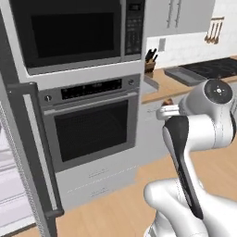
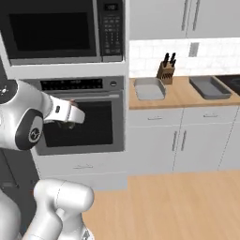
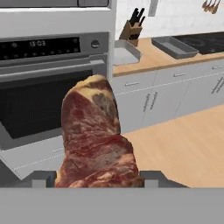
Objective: Place one lime and one steak in each tupperware on the nearby counter, to pack two identical lunches.
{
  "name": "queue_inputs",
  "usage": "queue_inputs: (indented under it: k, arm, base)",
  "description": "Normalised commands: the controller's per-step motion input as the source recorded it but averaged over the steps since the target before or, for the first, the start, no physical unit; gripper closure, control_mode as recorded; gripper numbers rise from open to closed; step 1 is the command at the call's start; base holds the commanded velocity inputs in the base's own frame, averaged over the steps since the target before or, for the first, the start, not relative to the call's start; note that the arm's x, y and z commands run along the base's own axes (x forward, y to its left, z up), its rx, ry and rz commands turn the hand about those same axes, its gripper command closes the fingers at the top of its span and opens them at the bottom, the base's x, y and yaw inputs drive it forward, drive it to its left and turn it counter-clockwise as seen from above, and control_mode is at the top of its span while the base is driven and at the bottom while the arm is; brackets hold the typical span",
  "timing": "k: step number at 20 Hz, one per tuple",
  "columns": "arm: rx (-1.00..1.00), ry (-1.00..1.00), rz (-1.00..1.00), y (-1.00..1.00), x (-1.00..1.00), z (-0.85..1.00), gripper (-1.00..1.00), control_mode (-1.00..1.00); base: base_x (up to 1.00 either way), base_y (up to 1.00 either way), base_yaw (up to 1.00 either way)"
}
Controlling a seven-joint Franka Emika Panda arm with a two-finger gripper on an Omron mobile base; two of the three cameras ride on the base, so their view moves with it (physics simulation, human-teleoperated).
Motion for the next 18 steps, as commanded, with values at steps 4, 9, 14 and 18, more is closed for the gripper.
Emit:
queue_inputs:
  k: [4, 9, 14, 18]
  arm:
    - [0.00, 0.00, 0.00, 0.00, 0.00, 0.00, 1.00, 1.00]
    - [0.00, 0.00, 0.00, 0.00, 0.00, 0.00, 1.00, 1.00]
    - [0.00, 0.00, 0.00, 0.00, 0.00, 0.00, 1.00, 1.00]
    - [0.00, 0.00, 0.00, 0.00, 0.00, 0.00, 1.00, 1.00]
  base:
    - [1.00, -1.00, 0.00]
    - [1.00, -1.00, 0.06]
    - [1.00, -1.00, 0.18]
    - [1.00, -0.81, 0.30]
